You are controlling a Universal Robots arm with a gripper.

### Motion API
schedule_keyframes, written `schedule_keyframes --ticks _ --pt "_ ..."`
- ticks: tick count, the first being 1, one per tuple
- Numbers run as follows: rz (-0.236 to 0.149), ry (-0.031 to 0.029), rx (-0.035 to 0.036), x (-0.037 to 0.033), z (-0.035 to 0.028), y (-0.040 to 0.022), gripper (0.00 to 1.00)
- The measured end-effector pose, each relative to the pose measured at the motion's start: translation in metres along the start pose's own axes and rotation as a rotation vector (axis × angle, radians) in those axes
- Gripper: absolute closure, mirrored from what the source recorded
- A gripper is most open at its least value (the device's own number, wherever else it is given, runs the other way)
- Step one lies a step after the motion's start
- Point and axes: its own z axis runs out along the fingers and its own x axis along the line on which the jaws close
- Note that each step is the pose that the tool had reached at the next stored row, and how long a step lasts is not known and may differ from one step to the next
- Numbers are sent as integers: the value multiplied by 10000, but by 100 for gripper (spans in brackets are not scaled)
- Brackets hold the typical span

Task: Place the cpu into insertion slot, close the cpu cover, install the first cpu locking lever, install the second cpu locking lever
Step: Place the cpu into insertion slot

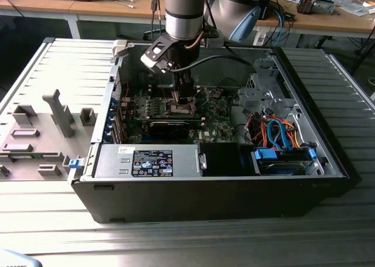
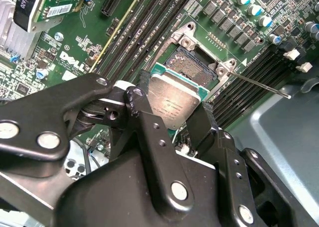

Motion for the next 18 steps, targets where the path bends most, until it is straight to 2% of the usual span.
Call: schedule_keyframes --ticks 18 --pt "347 -6 7 0 2 0 45"
